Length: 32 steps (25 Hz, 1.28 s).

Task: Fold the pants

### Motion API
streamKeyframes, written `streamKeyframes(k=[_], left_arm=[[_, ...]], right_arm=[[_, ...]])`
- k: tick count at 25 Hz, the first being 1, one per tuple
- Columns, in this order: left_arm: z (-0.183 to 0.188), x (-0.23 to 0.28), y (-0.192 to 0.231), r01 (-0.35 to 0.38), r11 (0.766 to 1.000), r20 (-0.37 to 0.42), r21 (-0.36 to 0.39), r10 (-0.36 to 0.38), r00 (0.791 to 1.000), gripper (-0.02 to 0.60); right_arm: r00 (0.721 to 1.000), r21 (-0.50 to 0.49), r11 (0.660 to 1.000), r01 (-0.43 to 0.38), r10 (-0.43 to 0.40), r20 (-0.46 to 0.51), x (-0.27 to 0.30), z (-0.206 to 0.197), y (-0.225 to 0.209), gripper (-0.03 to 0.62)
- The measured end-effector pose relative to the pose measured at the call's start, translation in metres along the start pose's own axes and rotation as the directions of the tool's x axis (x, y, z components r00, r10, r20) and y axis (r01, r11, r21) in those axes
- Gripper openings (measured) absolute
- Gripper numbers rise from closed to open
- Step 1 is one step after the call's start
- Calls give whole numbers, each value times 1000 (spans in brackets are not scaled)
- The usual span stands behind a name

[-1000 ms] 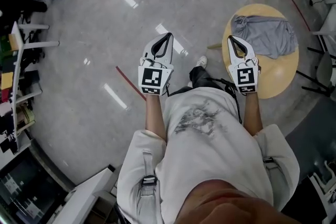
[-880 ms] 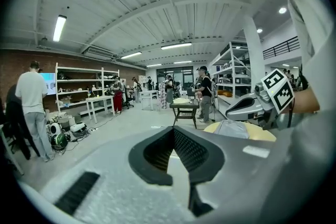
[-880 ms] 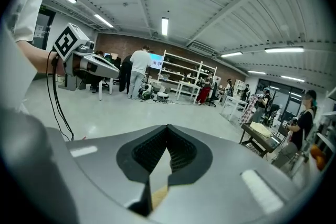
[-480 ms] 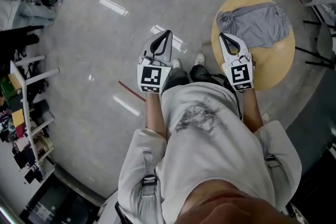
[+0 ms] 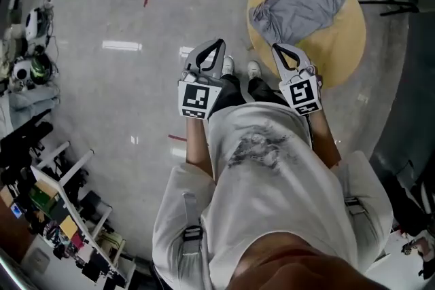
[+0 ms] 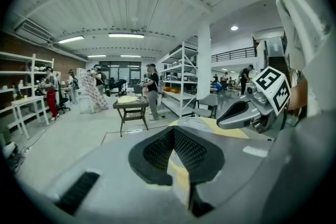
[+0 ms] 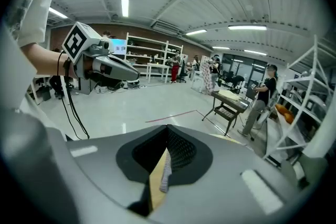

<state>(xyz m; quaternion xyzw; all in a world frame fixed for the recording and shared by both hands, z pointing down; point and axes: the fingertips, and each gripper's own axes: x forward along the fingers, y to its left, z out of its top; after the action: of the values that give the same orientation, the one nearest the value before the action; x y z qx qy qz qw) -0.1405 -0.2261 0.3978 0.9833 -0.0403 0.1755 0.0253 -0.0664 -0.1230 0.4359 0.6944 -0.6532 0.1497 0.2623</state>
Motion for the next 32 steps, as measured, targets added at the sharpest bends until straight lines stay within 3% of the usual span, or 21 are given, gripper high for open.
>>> streamKeyframes(k=[8,16,23,32], left_arm=[[-19,42,11,228,971,-52,76,-224,973,8],[-38,77,9,407,899,-120,162,-391,912,8],[-48,111,-8,482,849,-175,218,-452,875,8],[-79,155,-40,568,777,-267,272,-506,820,8]], right_arm=[[977,79,980,181,-170,-132,13,-29,-8,9],[918,132,930,344,-304,-254,9,-61,-9,9],[898,174,906,386,-325,-298,5,-92,-20,9],[906,204,910,360,-289,-310,12,-123,-39,9]])
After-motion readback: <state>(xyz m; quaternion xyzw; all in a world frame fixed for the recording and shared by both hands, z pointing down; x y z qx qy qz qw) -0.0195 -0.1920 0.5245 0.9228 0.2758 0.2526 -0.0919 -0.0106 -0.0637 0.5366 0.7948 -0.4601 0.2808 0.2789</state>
